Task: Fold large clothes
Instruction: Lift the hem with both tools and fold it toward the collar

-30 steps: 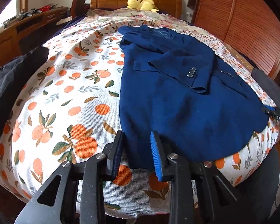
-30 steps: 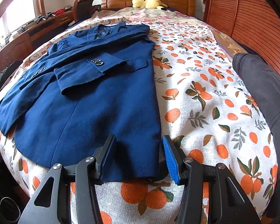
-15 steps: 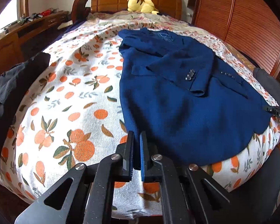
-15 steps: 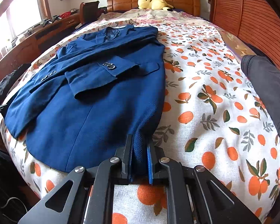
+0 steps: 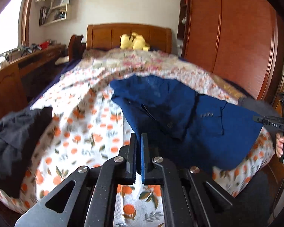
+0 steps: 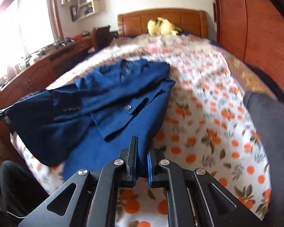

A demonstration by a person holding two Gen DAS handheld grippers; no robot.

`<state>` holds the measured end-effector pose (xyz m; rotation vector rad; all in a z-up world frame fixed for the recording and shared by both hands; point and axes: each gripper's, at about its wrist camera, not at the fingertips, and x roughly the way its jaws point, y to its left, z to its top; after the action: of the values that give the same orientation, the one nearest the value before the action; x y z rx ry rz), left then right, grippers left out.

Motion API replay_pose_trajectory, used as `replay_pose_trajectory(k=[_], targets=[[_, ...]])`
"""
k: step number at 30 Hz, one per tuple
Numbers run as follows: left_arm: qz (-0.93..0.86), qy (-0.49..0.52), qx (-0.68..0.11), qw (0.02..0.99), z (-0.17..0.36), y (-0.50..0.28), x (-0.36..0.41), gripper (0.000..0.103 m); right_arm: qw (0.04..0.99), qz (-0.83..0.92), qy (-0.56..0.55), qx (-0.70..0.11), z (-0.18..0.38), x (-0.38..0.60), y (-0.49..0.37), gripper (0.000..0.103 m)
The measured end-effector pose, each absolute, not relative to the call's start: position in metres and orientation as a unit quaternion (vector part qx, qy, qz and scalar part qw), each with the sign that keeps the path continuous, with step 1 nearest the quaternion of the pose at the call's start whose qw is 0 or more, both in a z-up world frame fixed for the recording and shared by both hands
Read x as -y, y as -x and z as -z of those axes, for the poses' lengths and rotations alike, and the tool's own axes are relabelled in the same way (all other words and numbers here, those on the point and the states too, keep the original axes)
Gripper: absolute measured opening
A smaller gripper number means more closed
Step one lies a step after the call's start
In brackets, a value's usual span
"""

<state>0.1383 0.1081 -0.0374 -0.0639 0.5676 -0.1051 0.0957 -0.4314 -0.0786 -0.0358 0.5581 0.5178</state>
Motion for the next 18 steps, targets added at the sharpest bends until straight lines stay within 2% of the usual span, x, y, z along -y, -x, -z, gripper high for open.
replay_pose_trajectory(k=[18], targets=[[0.052,0.025,-0.154,0.986,-0.111,-0.045,-0.114,0.003,0.958,-0.268,0.026,-0.100,-0.057,0.521,0.092,0.008]])
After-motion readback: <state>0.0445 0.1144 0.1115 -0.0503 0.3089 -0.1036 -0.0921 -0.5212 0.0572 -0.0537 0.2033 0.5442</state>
